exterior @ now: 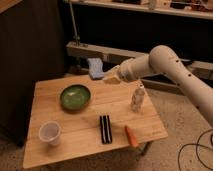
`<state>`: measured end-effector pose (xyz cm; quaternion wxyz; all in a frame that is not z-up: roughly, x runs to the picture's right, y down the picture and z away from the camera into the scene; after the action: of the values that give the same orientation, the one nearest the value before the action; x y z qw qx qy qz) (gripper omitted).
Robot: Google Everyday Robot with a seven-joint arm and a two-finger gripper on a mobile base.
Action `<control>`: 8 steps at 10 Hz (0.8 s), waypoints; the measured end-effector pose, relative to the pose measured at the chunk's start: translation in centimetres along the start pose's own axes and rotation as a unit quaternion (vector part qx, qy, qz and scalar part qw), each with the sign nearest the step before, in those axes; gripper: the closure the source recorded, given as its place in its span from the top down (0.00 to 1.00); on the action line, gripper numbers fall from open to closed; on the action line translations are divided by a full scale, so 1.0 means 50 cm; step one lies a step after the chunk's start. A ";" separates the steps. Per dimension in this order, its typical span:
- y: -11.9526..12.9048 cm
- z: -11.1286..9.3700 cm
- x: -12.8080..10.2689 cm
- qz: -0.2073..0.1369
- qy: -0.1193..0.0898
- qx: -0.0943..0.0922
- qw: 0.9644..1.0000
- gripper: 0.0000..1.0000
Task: Place the white sponge in the ceramic cup
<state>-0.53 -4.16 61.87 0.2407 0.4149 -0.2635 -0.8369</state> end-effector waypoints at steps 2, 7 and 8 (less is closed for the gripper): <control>-0.042 0.008 0.031 -0.024 0.016 0.067 0.997 0.00; -0.088 0.033 0.031 -0.041 0.010 0.105 0.994 0.00; -0.088 0.033 0.030 -0.040 0.009 0.104 0.994 0.00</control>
<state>-3.50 -1.43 59.05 0.1645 0.4560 -0.3301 -0.8100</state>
